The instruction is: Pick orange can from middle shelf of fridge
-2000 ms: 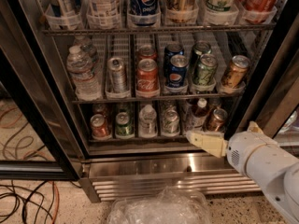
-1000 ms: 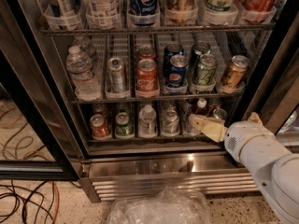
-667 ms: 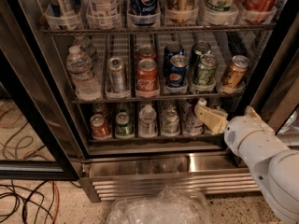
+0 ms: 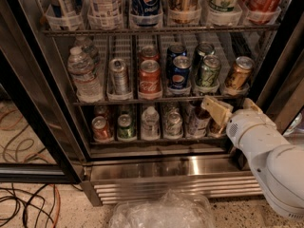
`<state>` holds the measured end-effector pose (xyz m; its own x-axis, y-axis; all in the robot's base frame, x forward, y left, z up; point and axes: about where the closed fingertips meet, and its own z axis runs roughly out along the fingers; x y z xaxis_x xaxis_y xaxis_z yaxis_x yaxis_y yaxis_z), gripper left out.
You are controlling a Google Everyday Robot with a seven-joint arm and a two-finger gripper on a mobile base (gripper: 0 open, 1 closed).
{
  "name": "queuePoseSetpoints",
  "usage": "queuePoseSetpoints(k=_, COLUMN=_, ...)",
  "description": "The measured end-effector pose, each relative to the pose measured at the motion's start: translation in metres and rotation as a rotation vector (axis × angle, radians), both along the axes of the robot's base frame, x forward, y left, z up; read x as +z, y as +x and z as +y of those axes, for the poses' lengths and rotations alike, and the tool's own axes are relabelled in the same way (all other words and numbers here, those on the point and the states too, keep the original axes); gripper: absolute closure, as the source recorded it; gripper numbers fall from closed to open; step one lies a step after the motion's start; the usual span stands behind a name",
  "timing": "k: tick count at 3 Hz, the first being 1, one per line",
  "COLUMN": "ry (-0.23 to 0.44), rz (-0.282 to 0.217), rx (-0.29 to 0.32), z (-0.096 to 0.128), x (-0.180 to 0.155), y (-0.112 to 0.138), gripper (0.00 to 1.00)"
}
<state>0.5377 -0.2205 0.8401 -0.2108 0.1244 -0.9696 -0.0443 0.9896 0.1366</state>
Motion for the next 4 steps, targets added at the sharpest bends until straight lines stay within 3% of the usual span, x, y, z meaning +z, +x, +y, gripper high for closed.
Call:
queuePoseSetpoints(k=2, ry=0.009, rz=-0.05, rx=-0.048, z=-0.0059, x=0.01, y=0.0012, gripper=0.26)
queuePoseSetpoints(k=4, ry=0.001, rz=-0.06, rx=-0.082, z=-0.0124, x=0.0113, y=0.0052, gripper=0.27)
